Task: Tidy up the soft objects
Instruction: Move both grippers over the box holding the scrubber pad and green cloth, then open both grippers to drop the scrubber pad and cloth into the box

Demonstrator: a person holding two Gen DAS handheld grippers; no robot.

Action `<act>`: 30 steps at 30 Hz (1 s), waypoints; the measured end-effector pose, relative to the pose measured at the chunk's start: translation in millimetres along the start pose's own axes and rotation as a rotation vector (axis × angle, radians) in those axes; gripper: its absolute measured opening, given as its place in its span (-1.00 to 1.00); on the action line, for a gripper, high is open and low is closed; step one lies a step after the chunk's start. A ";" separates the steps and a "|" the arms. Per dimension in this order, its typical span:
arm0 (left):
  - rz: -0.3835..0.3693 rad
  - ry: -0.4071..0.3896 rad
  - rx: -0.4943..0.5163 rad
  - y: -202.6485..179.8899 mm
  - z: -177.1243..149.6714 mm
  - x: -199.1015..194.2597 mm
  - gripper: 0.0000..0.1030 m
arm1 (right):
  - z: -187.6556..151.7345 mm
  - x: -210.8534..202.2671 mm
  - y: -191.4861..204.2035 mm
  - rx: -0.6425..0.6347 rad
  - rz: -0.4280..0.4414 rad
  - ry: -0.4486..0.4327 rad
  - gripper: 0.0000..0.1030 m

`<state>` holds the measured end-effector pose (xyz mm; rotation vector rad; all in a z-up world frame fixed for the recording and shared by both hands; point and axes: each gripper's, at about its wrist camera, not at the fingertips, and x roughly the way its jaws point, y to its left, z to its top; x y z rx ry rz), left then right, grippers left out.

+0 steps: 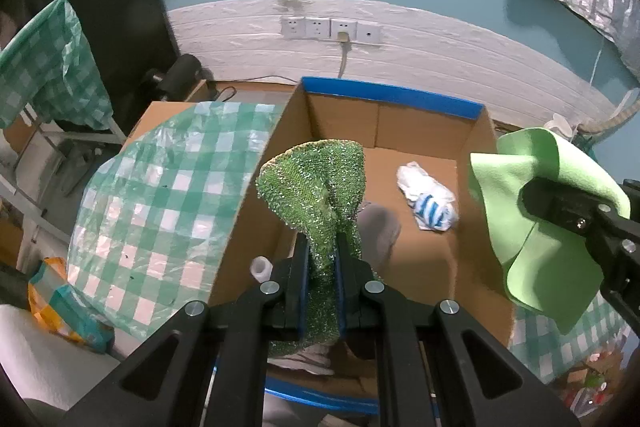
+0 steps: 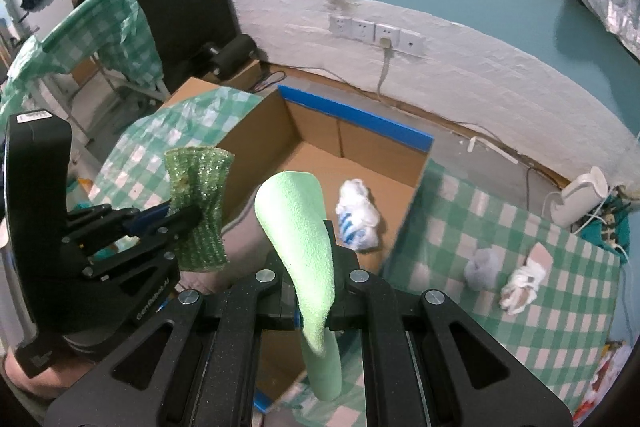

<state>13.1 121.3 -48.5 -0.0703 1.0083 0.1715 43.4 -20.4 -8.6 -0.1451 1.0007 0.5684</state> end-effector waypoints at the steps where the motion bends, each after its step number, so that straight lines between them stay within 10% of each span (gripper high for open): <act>1: 0.010 0.000 -0.002 1.5 0.5 1.7 -0.79 | 1.0 3.1 0.7 0.005 0.007 0.004 -0.87; 7: 0.058 0.034 -0.013 10.1 -1.3 18.3 -0.76 | 1.5 21.5 9.0 0.007 0.046 0.041 -0.84; 14: 0.095 0.035 -0.023 13.7 0.2 20.3 -0.23 | -1.3 20.0 6.3 0.025 0.017 0.024 0.16; 18: 0.126 0.001 -0.001 11.3 1.6 12.6 0.15 | -0.9 12.2 -0.9 0.041 0.023 0.007 0.16; 30: 0.042 -0.001 0.038 -8.7 -0.5 2.6 0.29 | -31.8 1.9 -51.9 0.122 -0.016 0.017 0.17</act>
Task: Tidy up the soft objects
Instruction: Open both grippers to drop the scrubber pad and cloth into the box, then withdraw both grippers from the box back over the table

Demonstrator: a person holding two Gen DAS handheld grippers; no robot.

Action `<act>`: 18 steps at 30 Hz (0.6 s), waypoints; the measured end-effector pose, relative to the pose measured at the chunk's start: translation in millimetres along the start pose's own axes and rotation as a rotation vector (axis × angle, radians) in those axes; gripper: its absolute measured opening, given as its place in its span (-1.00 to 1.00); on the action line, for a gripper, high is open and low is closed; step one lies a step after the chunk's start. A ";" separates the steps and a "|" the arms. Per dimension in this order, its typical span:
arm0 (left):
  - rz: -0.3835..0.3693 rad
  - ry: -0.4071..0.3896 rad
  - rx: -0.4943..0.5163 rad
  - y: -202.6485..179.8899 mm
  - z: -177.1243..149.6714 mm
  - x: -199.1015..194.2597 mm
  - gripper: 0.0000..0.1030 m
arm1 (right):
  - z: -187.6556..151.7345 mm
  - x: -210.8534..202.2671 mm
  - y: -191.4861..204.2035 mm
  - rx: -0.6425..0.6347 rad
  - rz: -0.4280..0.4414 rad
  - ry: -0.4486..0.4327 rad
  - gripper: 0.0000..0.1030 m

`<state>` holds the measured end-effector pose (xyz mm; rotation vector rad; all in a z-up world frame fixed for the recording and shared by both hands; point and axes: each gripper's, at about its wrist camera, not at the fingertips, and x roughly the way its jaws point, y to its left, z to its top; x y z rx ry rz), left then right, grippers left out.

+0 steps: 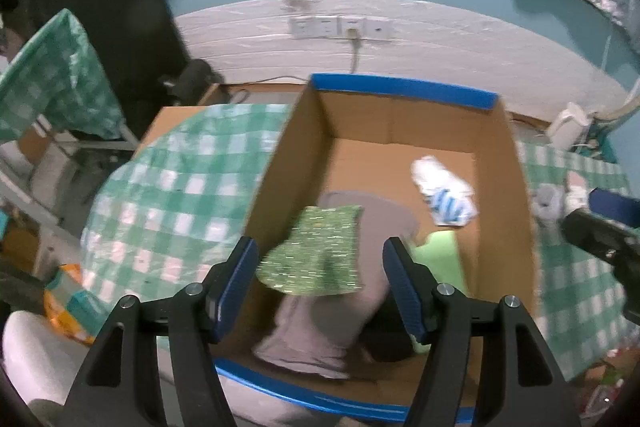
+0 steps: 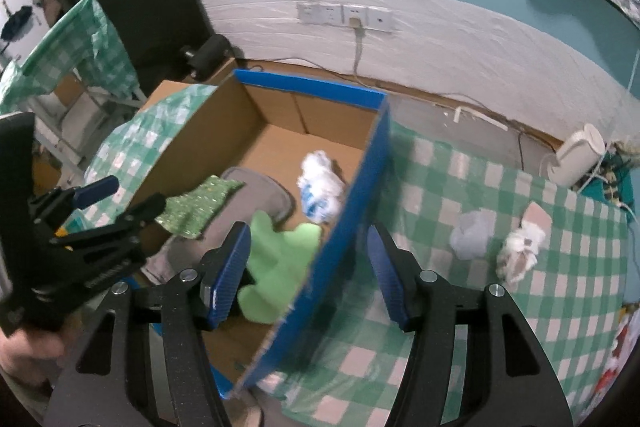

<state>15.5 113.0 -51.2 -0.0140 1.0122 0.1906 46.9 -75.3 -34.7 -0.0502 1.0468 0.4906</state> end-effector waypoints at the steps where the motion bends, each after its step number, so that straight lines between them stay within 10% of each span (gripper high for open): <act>1: -0.011 -0.002 0.001 -2.4 0.1 -1.4 0.29 | -2.5 -1.5 -4.9 0.009 -0.002 0.001 0.17; 18: -0.278 -0.014 0.053 -54.9 1.6 -17.2 0.45 | -39.1 -28.9 -83.0 0.133 -0.024 -0.014 0.18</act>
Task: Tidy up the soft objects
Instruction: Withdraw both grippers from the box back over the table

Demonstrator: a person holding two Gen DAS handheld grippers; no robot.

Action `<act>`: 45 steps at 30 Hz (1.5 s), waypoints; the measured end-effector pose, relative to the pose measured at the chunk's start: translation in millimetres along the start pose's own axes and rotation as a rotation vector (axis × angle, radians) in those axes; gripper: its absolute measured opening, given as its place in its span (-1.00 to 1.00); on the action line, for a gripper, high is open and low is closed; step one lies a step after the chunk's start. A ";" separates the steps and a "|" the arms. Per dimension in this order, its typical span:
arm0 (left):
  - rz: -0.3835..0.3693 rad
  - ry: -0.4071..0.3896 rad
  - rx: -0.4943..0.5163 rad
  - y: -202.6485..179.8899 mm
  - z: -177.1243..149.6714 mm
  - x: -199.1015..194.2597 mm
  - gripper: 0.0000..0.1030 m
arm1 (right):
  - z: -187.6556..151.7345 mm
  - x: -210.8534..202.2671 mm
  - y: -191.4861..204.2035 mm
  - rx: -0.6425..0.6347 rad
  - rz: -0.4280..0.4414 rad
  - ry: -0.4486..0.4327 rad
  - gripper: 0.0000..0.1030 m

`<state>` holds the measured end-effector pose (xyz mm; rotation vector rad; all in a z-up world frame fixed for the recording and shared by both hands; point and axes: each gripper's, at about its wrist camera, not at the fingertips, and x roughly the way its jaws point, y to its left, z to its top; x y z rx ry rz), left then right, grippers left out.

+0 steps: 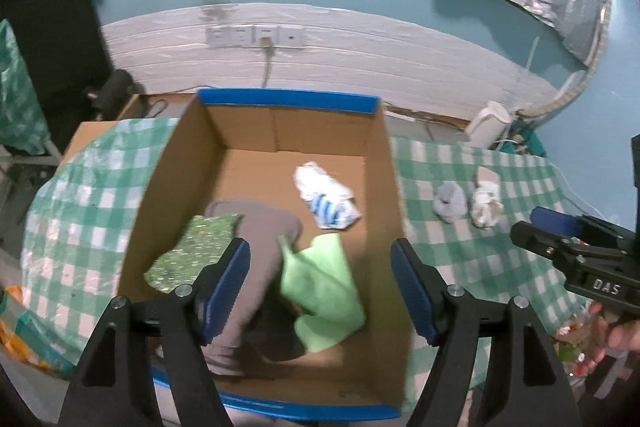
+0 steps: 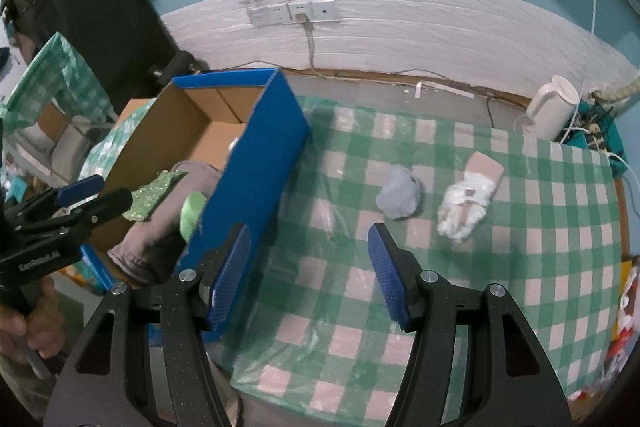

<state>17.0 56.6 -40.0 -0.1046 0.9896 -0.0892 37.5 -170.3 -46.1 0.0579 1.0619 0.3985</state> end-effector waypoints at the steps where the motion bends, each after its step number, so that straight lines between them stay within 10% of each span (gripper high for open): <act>1: -0.017 0.004 0.003 -3.4 0.3 0.8 0.45 | -0.9 -1.0 -4.5 0.005 -0.004 -0.001 0.18; 45: -0.066 0.095 0.195 -98.7 -5.5 51.5 0.49 | -38.9 6.8 -115.9 0.170 -0.071 0.034 0.19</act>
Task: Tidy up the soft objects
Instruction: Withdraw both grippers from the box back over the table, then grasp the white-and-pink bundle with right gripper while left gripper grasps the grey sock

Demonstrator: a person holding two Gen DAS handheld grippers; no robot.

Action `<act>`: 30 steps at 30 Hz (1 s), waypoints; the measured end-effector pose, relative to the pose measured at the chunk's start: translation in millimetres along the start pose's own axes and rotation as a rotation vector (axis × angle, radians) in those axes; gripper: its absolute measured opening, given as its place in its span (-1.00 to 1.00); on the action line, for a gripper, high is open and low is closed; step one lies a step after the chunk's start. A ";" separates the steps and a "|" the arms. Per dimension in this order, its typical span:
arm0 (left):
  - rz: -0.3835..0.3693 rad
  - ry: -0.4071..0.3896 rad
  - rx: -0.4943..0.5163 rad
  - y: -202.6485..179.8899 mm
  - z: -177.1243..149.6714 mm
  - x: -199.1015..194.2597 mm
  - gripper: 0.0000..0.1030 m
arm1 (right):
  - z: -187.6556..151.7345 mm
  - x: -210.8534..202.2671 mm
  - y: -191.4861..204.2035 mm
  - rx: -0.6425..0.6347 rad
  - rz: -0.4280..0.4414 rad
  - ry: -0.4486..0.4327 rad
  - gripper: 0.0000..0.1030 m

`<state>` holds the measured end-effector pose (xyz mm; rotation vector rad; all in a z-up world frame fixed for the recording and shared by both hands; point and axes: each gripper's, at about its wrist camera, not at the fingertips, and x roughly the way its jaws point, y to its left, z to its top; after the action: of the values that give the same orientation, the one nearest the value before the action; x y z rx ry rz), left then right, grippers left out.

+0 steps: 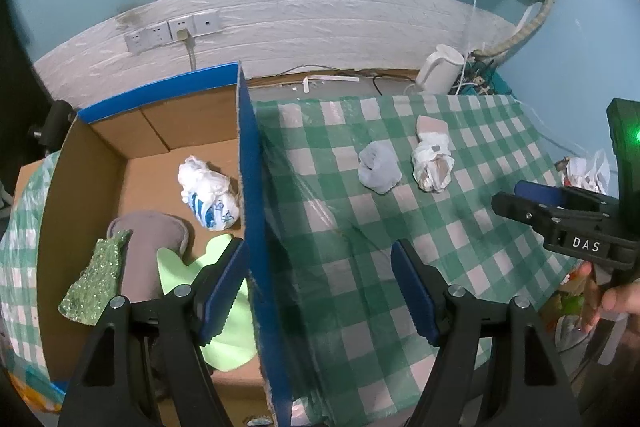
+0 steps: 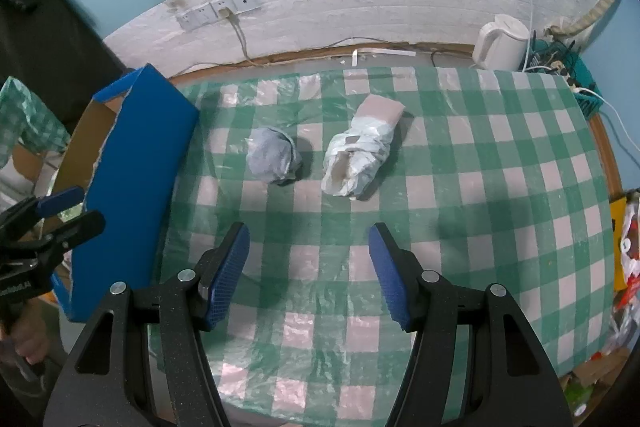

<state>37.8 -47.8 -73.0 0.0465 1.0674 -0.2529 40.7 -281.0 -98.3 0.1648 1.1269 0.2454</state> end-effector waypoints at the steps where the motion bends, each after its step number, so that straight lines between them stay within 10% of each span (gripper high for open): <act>1: 0.001 -0.005 0.005 -1.8 0.8 0.7 0.49 | 0.3 0.9 -0.4 -0.002 -0.002 0.002 0.19; 30: -0.018 0.247 0.160 -43.3 85.1 109.3 0.54 | 75.5 85.5 -40.5 0.019 -0.076 0.255 0.20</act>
<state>151.0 -123.4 -123.4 0.2163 1.2919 -0.3551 148.4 -296.8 -151.2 0.1088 1.3860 0.1911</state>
